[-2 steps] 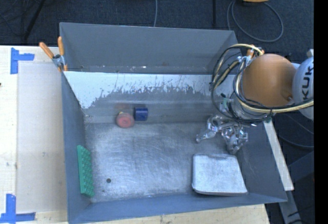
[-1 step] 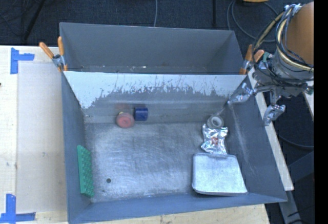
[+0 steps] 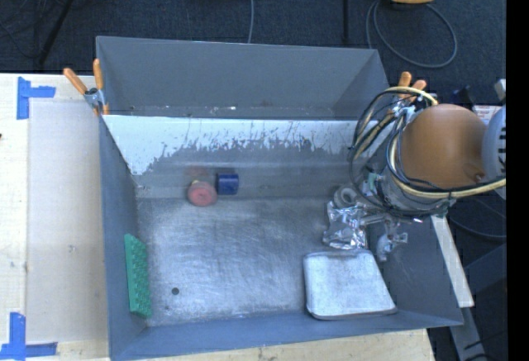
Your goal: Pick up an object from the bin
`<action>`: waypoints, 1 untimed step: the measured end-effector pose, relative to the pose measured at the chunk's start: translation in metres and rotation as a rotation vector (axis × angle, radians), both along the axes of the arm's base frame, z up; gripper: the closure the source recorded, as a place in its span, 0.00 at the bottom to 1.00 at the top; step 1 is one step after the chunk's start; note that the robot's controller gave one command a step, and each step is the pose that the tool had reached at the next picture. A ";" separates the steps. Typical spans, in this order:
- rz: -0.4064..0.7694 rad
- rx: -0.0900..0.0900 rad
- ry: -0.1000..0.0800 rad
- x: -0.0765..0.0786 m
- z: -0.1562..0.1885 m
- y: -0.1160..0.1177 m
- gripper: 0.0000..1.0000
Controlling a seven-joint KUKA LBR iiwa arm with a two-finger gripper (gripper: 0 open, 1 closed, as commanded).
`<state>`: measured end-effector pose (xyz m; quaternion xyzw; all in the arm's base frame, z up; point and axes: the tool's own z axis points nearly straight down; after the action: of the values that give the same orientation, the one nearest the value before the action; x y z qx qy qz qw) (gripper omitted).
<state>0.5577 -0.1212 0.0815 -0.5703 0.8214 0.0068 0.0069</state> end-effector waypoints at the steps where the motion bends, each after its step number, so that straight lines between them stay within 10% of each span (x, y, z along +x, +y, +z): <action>1: -0.004 -0.017 0.003 -0.002 -0.002 -0.010 1.00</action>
Offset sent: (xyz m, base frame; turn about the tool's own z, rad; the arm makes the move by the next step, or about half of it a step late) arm 0.0000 0.0000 0.0000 0.0000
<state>0.5555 -0.1317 0.0795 -0.5687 0.8226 0.0009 0.0007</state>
